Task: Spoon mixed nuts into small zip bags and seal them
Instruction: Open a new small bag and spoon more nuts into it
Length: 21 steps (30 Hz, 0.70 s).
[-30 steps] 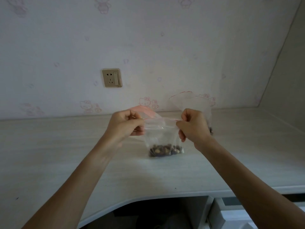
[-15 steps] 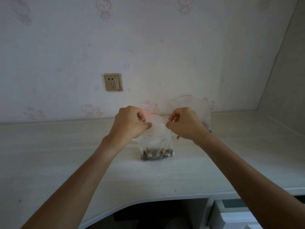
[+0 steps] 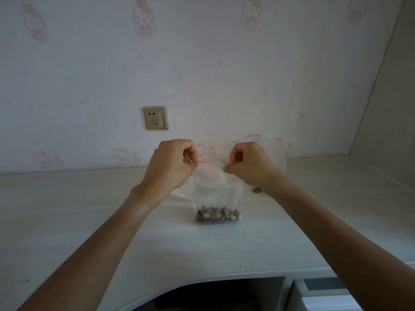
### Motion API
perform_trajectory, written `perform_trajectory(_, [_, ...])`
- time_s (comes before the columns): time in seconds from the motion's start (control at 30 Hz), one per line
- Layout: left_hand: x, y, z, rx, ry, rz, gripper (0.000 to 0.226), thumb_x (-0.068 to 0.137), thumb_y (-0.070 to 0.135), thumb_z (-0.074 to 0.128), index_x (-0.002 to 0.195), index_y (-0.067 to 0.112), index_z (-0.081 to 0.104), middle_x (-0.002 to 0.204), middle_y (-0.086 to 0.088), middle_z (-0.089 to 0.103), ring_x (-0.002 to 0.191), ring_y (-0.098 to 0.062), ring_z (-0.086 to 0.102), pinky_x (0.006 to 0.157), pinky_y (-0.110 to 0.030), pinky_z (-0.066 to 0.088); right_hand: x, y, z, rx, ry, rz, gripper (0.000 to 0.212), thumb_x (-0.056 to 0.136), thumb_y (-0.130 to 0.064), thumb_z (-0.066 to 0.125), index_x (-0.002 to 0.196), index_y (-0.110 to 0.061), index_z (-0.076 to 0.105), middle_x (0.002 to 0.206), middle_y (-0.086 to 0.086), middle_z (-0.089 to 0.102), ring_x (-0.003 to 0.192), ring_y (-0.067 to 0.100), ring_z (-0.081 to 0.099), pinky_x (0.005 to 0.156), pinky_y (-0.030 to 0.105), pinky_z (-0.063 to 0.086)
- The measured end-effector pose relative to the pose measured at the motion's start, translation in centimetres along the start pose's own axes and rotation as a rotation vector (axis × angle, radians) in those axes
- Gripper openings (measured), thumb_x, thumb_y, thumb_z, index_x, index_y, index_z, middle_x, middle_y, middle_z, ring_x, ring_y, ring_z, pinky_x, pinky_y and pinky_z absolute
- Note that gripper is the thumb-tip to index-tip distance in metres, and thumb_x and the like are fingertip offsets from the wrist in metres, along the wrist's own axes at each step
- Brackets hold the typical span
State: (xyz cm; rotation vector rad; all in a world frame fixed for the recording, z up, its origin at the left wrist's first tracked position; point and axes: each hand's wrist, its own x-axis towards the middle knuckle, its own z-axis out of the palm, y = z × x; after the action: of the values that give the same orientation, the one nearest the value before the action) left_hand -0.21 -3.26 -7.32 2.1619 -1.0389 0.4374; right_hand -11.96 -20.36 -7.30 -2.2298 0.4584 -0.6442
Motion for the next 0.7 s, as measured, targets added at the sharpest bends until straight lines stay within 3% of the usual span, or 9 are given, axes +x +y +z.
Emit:
perform_trajectory(0.1, [0.0,-0.1,-0.3,0.059,-0.010,0.009,0.033,0.079,0.011,0.083,0.067,0.031,0.059,0.071,0.014,0.067,0.062,-0.001,0.062,0.061,-0.021,0.045,0.2,0.2,0.3,-0.221,0.074,-0.085,0.025,0.082,-0.005,0.074,0.073,-0.020,0.055,0.070,-0.006,0.057,0.062,0.009,0.056,0.055,0.025,0.043])
perform_trajectory(0.17, [0.0,0.1,-0.4,0.048,-0.031,0.017,0.030,0.079,0.015,0.085,0.068,0.030,0.062,0.071,0.014,0.068,0.061,-0.001,0.063,0.062,-0.020,0.046,0.3,0.3,0.3,-0.339,0.094,-0.088,0.016,0.086,-0.017,0.071,0.079,-0.018,0.057,0.075,-0.004,0.061,0.070,0.018,0.060,0.056,0.028,0.044])
perform_trajectory(0.3, [0.1,0.9,-0.2,-0.014,-0.078,0.034,0.016,0.083,0.028,0.085,0.075,0.030,0.071,0.070,0.014,0.069,0.065,0.004,0.062,0.060,-0.017,0.042,0.5,-0.2,0.3,-0.148,0.071,-0.037,0.026,0.086,-0.019,0.076,0.072,-0.015,0.055,0.064,-0.004,0.058,0.055,0.012,0.055,0.050,0.024,0.044])
perform_trajectory(0.4, [0.3,1.5,-0.1,-0.016,-0.069,0.067,0.010,0.086,0.032,0.082,0.079,0.031,0.075,0.069,0.015,0.066,0.066,0.005,0.061,0.059,-0.015,0.039,0.4,-0.9,0.0,0.053,0.033,0.014,0.019,0.089,-0.014,0.075,0.079,-0.008,0.060,0.056,0.002,0.061,0.033,0.005,0.048,0.033,0.017,0.034])
perform_trajectory(0.47, [0.5,1.7,-0.2,-0.016,-0.052,0.085,0.007,0.090,0.032,0.079,0.084,0.030,0.077,0.072,0.016,0.067,0.068,0.008,0.061,0.060,-0.014,0.039,0.3,-1.2,-0.5,0.099,0.022,0.001,0.011,0.092,-0.011,0.072,0.086,-0.005,0.064,0.057,0.006,0.066,0.028,0.002,0.048,0.032,0.017,0.035])
perform_trajectory(0.6, [1.1,1.0,-1.0,-0.063,-0.022,0.075,0.007,0.094,0.024,0.074,0.092,0.025,0.081,0.076,0.015,0.070,0.061,0.002,0.064,0.063,-0.022,0.050,0.4,-1.0,-1.8,0.041,0.043,-0.100,0.007,0.092,-0.006,0.069,0.086,-0.010,0.069,0.064,0.003,0.070,0.041,0.005,0.062,0.038,0.019,0.045])
perform_trajectory(0.7, [1.4,0.1,-1.5,-0.047,-0.027,0.039,0.011,0.094,0.016,0.075,0.097,0.024,0.082,0.076,0.017,0.070,0.059,0.002,0.064,0.062,-0.022,0.050,0.7,-0.2,-2.7,-0.139,0.034,-0.209,0.009,0.093,-0.009,0.069,0.091,-0.015,0.075,0.076,-0.003,0.072,0.058,0.007,0.069,0.054,0.013,0.053])
